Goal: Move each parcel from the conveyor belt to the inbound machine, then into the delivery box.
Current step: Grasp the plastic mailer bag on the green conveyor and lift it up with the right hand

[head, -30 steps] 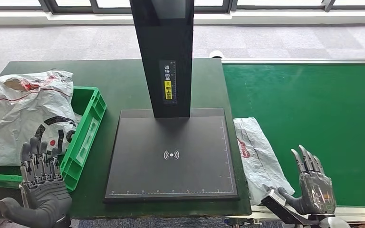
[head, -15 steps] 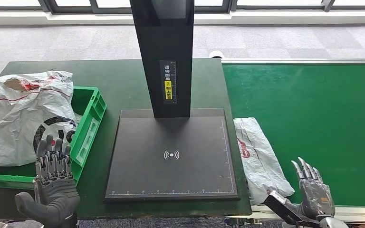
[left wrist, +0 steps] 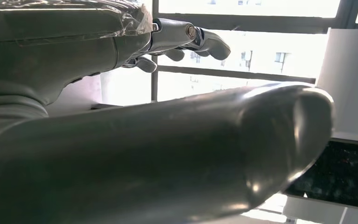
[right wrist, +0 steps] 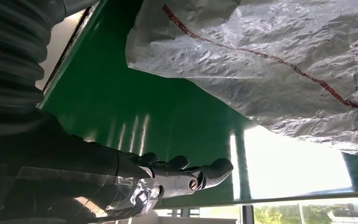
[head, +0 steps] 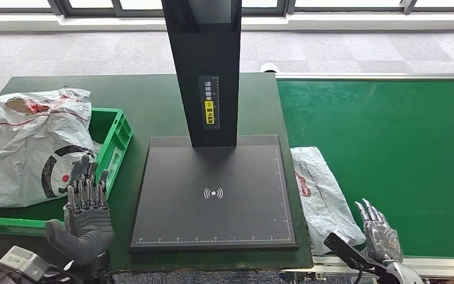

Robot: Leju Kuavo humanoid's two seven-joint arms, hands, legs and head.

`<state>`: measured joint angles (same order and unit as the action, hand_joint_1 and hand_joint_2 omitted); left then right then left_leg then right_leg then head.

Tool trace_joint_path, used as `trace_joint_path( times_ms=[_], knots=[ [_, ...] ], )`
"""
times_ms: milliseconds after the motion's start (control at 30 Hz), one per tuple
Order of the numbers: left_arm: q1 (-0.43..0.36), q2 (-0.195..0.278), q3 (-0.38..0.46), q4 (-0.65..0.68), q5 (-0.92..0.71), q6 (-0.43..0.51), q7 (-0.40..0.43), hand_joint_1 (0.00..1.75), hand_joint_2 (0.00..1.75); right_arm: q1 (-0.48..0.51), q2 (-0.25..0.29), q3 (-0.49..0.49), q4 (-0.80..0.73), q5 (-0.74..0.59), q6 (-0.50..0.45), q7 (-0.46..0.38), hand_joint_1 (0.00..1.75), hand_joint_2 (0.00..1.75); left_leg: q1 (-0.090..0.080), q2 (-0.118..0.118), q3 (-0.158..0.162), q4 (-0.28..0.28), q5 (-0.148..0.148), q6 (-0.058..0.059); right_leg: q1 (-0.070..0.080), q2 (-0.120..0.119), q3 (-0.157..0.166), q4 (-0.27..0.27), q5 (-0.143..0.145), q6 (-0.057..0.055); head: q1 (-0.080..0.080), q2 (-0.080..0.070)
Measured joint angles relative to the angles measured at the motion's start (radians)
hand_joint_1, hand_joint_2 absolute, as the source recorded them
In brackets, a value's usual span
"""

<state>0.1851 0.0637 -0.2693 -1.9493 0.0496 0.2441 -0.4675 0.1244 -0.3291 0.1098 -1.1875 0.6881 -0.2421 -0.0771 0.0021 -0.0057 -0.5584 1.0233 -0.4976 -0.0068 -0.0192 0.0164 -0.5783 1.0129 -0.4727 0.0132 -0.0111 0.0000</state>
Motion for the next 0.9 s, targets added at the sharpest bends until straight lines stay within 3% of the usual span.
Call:
trace_joint_path(
  times_ms=[200, 333, 733, 900],
  knots=[
    [-0.018, -0.003, -0.003, 0.017, 0.000, 0.011, 0.004, 0.00, 0.00, -0.031, 0.015, 0.002, 0.035, 0.001, 0.007, 0.001, 0.00, 1.75, 0.000, 0.000, 0.000, 0.000, 0.000, 0.000, 0.000, 0.000, 0.000, 0.000, 0.000, 0.000, 0.000, 0.000],
    [-0.030, -0.003, -0.012, 0.026, 0.000, 0.030, 0.007, 0.00, 0.00, -0.065, 0.025, 0.013, 0.070, 0.007, 0.014, 0.007, 1.75, 1.75, 0.000, 0.000, 0.000, 0.000, 0.000, 0.000, 0.000, 0.000, 0.000, 0.000, 0.000, 0.000, 0.000, 0.000],
    [-0.068, -0.007, -0.037, 0.056, -0.003, 0.041, 0.034, 0.00, 0.00, -0.122, 0.053, 0.076, 0.156, -0.077, 0.213, 0.037, 1.75, 1.75, 0.000, 0.000, 0.001, 0.000, 0.000, 0.000, 0.000, 0.000, 0.001, 0.000, 0.000, 0.000, 0.000, 0.000],
    [-0.082, -0.007, -0.043, 0.069, -0.001, 0.041, 0.037, 0.00, 0.00, -0.134, 0.053, 0.125, 0.156, -0.102, 0.242, 0.054, 1.75, 1.75, 0.000, -0.001, 0.003, 0.000, 0.000, 0.000, 0.000, 0.000, 0.002, 0.000, 0.000, 0.000, 0.000, 0.000]
  ],
)
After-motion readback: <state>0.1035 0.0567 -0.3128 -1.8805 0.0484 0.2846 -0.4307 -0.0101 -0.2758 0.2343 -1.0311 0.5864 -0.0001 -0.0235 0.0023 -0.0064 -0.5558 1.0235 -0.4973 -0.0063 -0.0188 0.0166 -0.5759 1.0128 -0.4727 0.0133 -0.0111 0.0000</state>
